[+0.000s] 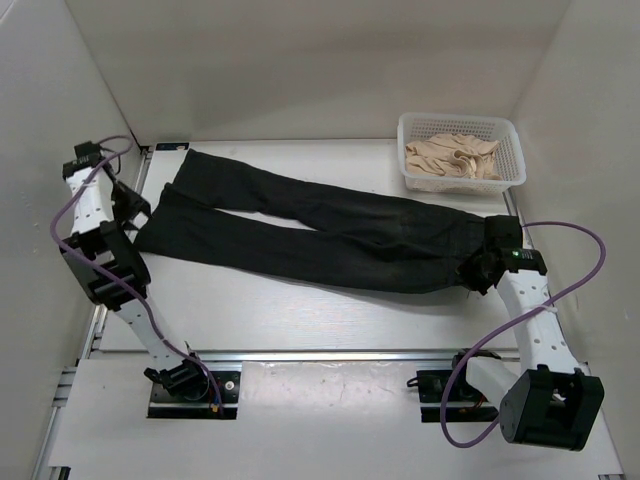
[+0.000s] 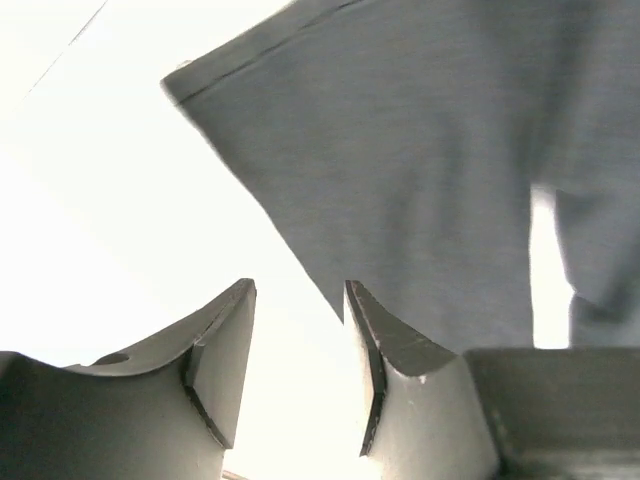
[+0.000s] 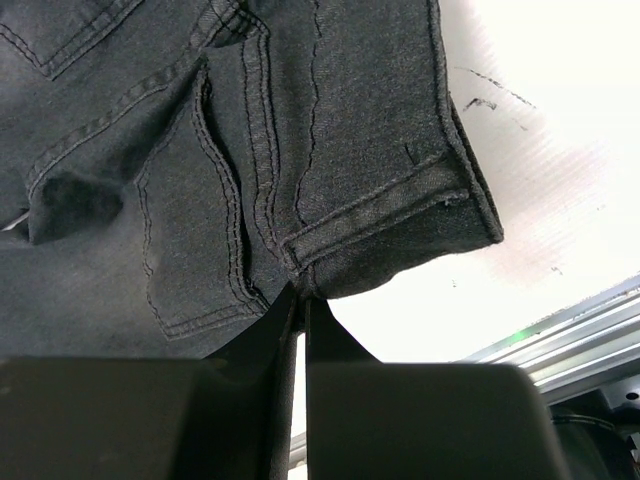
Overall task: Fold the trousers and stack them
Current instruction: Fold the trousers
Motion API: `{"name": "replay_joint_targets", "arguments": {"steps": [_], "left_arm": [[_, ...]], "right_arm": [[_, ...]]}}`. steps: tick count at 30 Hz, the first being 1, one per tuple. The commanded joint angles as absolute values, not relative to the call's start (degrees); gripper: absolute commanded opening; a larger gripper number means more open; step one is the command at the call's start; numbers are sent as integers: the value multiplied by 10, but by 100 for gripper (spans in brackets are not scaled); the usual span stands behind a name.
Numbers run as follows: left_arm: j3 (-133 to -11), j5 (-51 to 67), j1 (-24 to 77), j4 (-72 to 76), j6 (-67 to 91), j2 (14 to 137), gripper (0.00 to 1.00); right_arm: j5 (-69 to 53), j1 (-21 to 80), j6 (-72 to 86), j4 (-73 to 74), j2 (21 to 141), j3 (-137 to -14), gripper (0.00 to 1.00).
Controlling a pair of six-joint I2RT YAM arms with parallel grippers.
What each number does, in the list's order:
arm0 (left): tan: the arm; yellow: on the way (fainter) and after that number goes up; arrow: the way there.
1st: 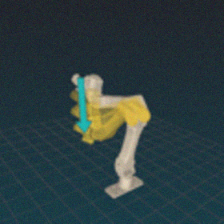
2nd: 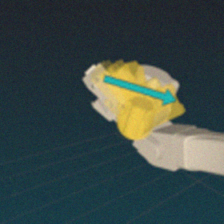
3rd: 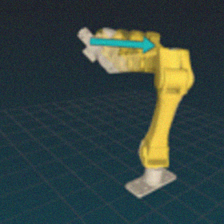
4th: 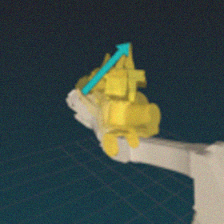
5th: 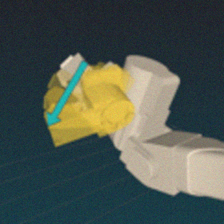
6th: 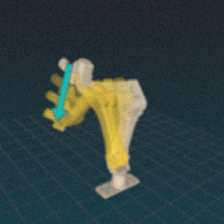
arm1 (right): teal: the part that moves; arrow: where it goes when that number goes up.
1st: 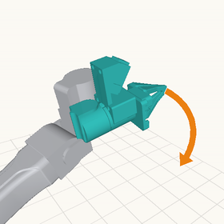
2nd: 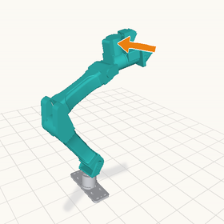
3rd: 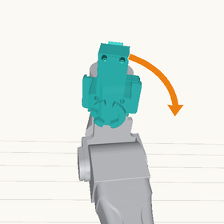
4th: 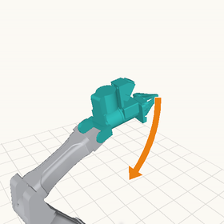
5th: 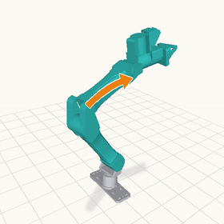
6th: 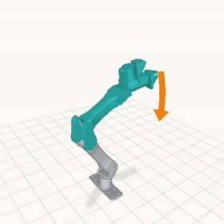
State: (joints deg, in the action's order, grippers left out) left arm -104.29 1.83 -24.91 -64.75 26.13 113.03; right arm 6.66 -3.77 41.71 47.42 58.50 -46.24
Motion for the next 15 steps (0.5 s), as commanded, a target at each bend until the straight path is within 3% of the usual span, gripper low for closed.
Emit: {"name": "replay_joint_targets", "arguments": {"steps": [1, 3, 4, 15], "left_arm": [[-942, 19, -244, -607, 264, 1141, 51], [-917, 25, -244, -585, 265, 1141, 56], [-910, 25, -244, -576, 271, 1141, 63], [-956, 27, -244, -568, 289, 1258, 61]], "right_arm": [[53, -38, 409, 445, 591, -469, 1], [53, -38, 403, 445, 596, -475, 1], [53, -38, 397, 445, 596, -475, 1], [59, -38, 398, 445, 596, -475, 1]]}}
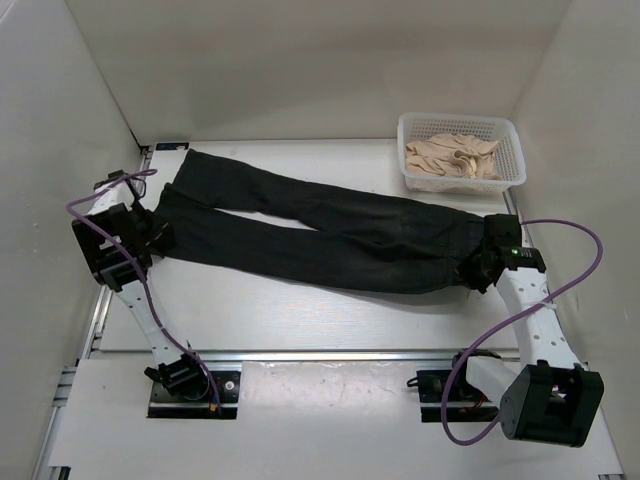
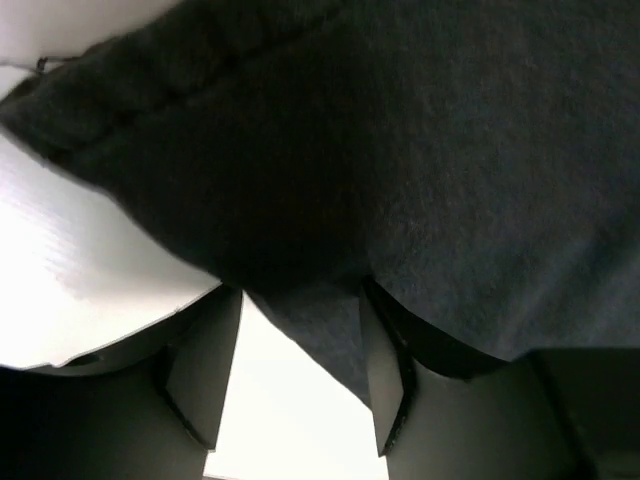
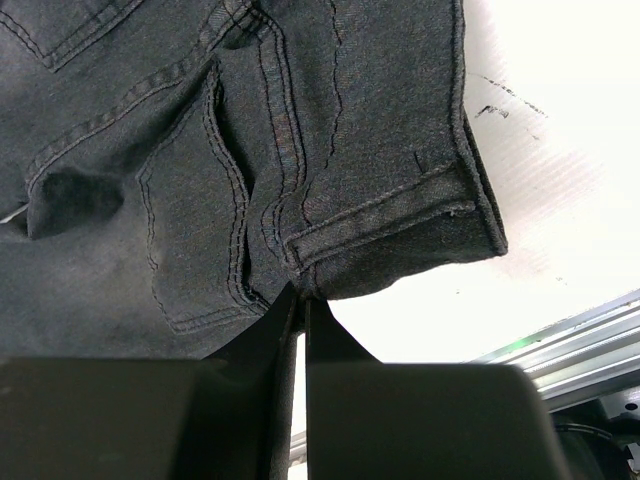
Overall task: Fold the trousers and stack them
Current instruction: Fold the trousers
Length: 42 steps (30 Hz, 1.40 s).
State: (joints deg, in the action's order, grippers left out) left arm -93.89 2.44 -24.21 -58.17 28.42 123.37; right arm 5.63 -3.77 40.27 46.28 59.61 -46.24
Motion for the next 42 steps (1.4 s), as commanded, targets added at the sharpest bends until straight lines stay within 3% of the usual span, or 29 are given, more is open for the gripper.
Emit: {"name": "replay_joint_targets", "arguments": {"steps": [1, 4, 6, 16, 24, 31, 42], "left_arm": [[-956, 27, -244, -568, 289, 1266, 60], [-946, 30, -244, -561, 289, 1277, 40], [-946, 50, -244, -561, 277, 1277, 10], [-1017, 21, -250, -627, 296, 1011, 10], [-1012, 11, -253, -632, 284, 928, 10], [-1127, 5, -223, -637, 284, 1028, 10], [-1402, -29, -164, -687, 296, 1279, 10]], "right_arm": [[59, -38, 398, 445, 596, -475, 1], [59, -38, 398, 450, 596, -481, 1], [59, -38, 398, 456, 591, -488, 1], [83, -38, 382, 532, 577, -588, 1], [122, -38, 382, 616, 486, -620, 2], [176, -38, 388, 614, 525, -649, 2], [277, -38, 389, 539, 692, -675, 1]]}}
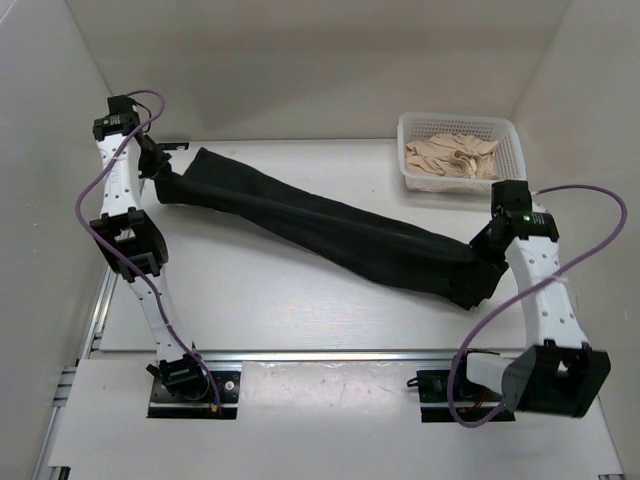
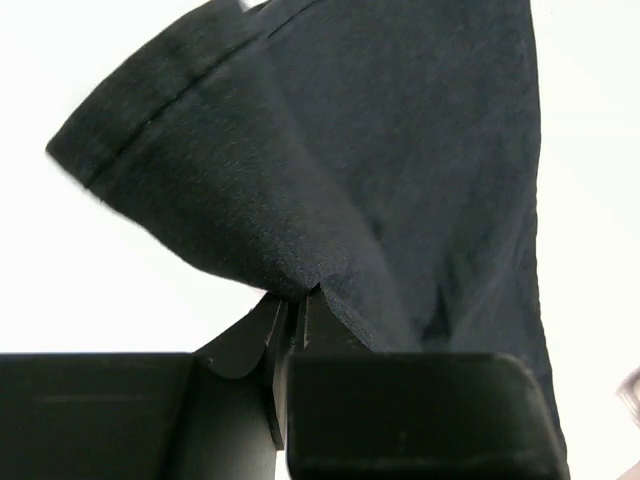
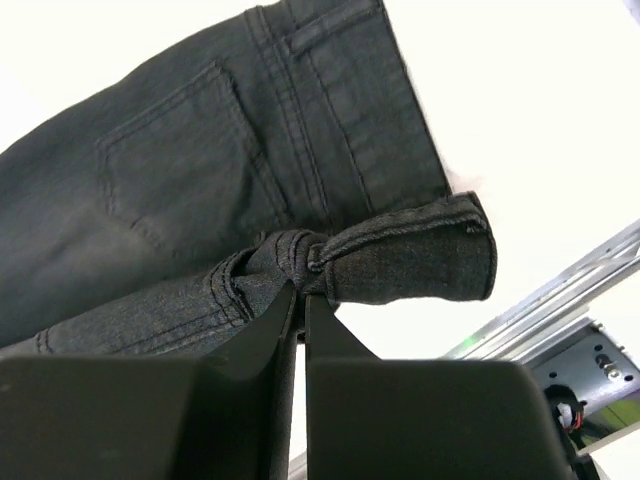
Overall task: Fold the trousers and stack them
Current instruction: Fold the trousers
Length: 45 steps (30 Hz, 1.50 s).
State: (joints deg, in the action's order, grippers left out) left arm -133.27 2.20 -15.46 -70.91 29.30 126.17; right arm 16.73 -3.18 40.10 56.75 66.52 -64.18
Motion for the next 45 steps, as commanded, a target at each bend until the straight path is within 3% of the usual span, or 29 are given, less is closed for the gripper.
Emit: {"name": "replay_joint_targets", "arguments": {"steps": [1, 8, 12, 15, 17, 18, 19, 21, 23, 24, 28, 29, 30, 31, 32, 33, 34, 35, 38, 39, 41, 42, 45], "left_arm": [[-1416, -29, -158, -687, 302, 1291, 10], [-1516, -23, -137, -639, 313, 1383, 10], [-1501, 13, -125, -544, 333, 1403, 10], [-1586, 24, -109, -530, 339, 1468, 10], [-1587, 59, -94, -499, 355, 1477, 10], [-1579, 72, -94, -460, 363, 1477, 18], [-1579, 84, -94, -449, 363, 1482, 45], [-1602, 90, -89, -449, 363, 1487, 75], [-1584, 90, -84, -449, 350, 1465, 98], [-1569, 90, -83, -449, 344, 1432, 100], [-1455, 83, -99, -449, 317, 1334, 100], [-1428, 83, -105, -454, 312, 1316, 96], [-1373, 83, -118, -461, 303, 1284, 85], [-1348, 83, -124, -468, 303, 1270, 48], [-1327, 73, -129, -476, 295, 1260, 27], [-1300, 48, -137, -491, 294, 1255, 16], [-1290, 47, -142, -527, 294, 1255, 12], [-1281, 55, -148, -542, 294, 1262, 14], [-1241, 71, -160, -581, 294, 1291, 35], [-1234, 78, -160, -581, 294, 1297, 60], [-1223, 78, -155, -581, 294, 1318, 81], [-1223, 70, -149, -581, 294, 1327, 85], [-1249, 65, -149, -581, 306, 1367, 88]], "right_arm": [[283, -38, 389, 539, 719, -682, 1], [324, -43, 378, 509, 816, -739, 1], [324, -43, 373, 495, 870, -766, 1], [303, -61, 388, 489, 935, -794, 1], [275, -77, 395, 489, 960, -813, 9], [255, -77, 400, 483, 978, -818, 19], [237, -84, 405, 483, 984, -823, 46], [208, -84, 405, 483, 984, -824, 72], [208, -84, 405, 477, 972, -810, 83], [208, -84, 405, 477, 957, -802, 85], [179, -84, 394, 477, 908, -751, 86], [169, -84, 389, 477, 884, -722, 86], [157, -84, 388, 477, 871, -706, 86], [147, -84, 388, 477, 857, -688, 86], [133, -84, 388, 472, 844, -672, 86], [118, -84, 388, 472, 819, -638, 86], [92, -84, 388, 472, 808, -622, 86], [83, -84, 388, 465, 791, -607, 86], [59, -90, 400, 451, 776, -549, 92], [34, -90, 400, 446, 776, -529, 93], [12, -95, 400, 424, 776, -513, 95], [1, -104, 405, 416, 776, -507, 100], [-56, -140, 405, 380, 789, -490, 100]]}}
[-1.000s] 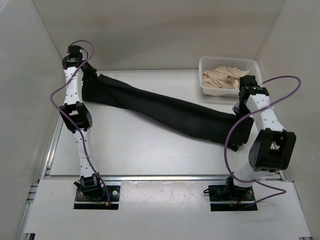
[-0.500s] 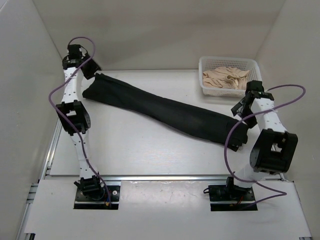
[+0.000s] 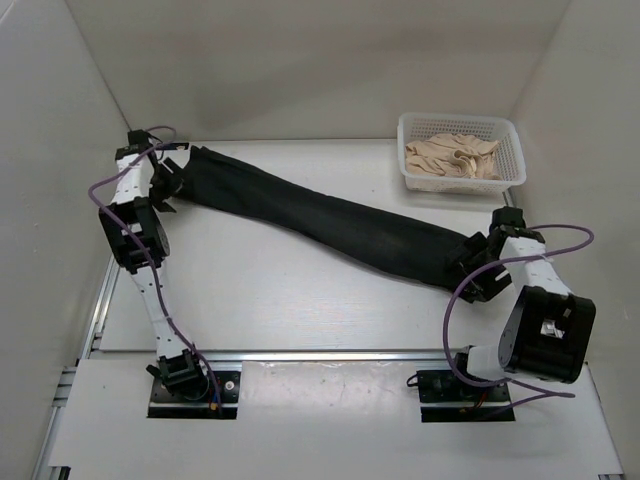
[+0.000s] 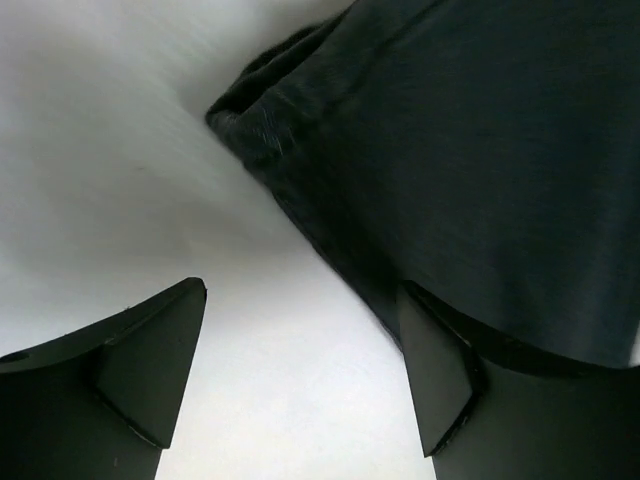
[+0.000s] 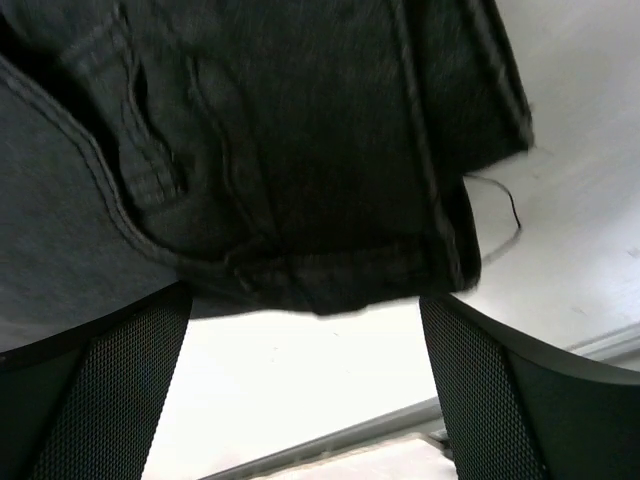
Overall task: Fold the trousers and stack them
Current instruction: Fold the trousers
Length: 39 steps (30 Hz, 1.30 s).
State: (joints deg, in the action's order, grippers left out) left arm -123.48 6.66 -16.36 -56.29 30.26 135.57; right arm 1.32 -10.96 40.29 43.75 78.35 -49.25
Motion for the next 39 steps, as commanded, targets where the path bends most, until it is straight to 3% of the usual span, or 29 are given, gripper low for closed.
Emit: {"name": "replay_joint_targets", "arguments": {"steps": [1, 4, 8, 9, 12, 13, 18, 20, 22, 31, 36, 39], "left_arm": [[-1264, 65, -149, -581, 312, 1376, 88], [-1293, 89, -149, -581, 318, 1420, 88], [-1346, 100, -144, -581, 336, 1469, 79], [-1355, 105, -139, -581, 336, 1475, 73], [-1382, 112, -139, -575, 342, 1492, 59], [-1387, 113, -139, -569, 342, 1492, 46], [-1418, 118, -139, -556, 342, 1504, 13], [-1428, 118, -139, -556, 342, 1504, 10], [-1447, 146, -139, -556, 336, 1504, 10], [-1453, 120, -139, -551, 319, 1396, 10], [-1388, 123, -139, -551, 308, 1339, 10], [-1280, 106, -151, -551, 301, 1285, 10]], "right_arm": [[-67, -148, 405, 374, 802, -483, 100], [-86, -163, 405, 349, 833, -483, 100], [-81, -163, 411, 325, 871, -502, 98], [-75, -163, 411, 320, 877, -502, 95], [-55, -163, 417, 295, 910, -519, 79], [-34, -163, 417, 290, 917, -525, 74], [6, -163, 403, 282, 957, -555, 29], [6, -163, 397, 282, 962, -562, 9], [6, -163, 390, 295, 968, -580, 2], [46, -169, 333, 466, 904, -760, 1], [52, -169, 344, 485, 870, -750, 1], [57, -169, 349, 491, 835, -697, 1]]}}
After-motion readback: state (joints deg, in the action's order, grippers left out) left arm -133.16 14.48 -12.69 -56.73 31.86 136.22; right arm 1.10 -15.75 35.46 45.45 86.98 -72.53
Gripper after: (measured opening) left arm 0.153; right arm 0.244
